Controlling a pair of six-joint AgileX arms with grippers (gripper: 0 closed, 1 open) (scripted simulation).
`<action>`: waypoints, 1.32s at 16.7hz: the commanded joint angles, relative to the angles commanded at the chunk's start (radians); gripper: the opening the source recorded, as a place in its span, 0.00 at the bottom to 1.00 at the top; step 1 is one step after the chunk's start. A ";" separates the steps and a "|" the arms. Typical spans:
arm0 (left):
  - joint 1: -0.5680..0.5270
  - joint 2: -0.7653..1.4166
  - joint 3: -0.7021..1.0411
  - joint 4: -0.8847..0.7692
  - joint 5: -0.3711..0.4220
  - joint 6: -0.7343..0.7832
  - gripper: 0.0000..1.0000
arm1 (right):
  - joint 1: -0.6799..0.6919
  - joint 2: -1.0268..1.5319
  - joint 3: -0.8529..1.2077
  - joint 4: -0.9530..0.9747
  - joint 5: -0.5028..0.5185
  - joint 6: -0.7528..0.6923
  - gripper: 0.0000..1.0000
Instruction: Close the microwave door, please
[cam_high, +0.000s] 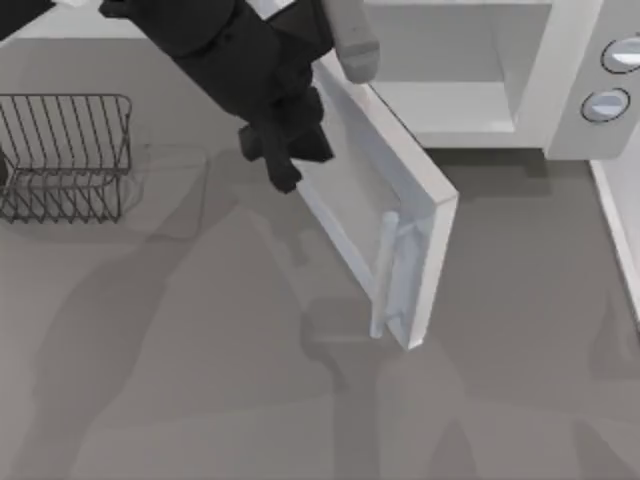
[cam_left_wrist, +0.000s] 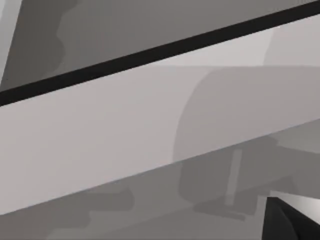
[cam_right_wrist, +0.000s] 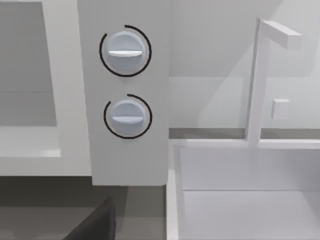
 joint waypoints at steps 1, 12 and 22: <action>-0.006 0.005 0.005 0.001 -0.002 -0.006 0.00 | 0.000 0.000 0.000 0.000 0.000 0.000 1.00; -0.043 0.035 0.045 0.007 -0.015 -0.047 0.00 | 0.000 0.000 0.000 0.000 0.000 0.000 1.00; -0.082 0.072 0.095 0.009 -0.030 -0.088 0.00 | 0.000 0.000 0.000 0.000 0.000 0.000 1.00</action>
